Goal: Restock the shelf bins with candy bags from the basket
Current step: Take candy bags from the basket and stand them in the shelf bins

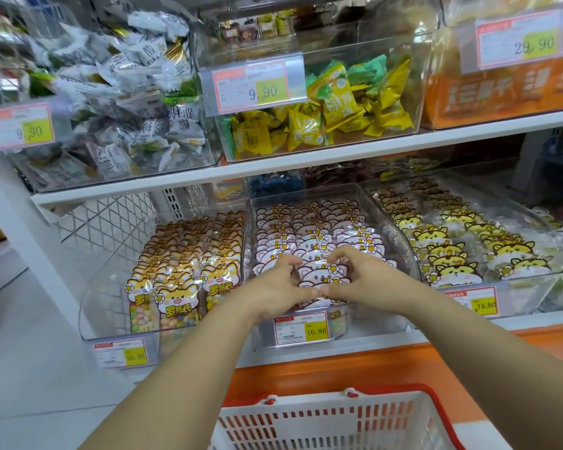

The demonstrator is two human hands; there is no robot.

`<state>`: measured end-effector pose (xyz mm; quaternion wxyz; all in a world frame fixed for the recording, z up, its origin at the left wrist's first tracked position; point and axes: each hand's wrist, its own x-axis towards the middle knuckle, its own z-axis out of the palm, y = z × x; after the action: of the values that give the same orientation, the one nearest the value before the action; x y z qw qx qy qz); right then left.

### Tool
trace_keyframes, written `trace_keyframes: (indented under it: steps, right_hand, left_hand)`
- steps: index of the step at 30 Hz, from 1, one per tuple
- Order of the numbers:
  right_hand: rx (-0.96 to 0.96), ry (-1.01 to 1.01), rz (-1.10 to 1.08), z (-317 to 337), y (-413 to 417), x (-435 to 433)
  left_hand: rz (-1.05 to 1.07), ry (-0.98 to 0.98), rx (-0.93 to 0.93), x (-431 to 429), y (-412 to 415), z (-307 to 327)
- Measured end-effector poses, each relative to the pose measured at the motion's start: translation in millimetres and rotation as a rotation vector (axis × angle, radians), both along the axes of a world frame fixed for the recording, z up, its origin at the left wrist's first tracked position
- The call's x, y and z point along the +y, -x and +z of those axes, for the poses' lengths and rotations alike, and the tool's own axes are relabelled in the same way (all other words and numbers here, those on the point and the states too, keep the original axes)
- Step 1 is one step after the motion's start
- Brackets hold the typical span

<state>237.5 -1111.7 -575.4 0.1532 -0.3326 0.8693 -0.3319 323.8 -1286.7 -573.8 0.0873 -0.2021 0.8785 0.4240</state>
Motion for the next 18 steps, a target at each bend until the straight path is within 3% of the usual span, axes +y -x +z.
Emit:
trace_keyframes:
  steps: [8,18]
  right_hand:
    - [0.05,-0.217,0.05,13,-4,7]
    - [0.175,-0.156,0.058,-6,-2,3]
  left_hand:
    - [-0.046,0.187,-0.044,-6,-7,4]
    - [0.032,0.205,0.036,10,-3,0]
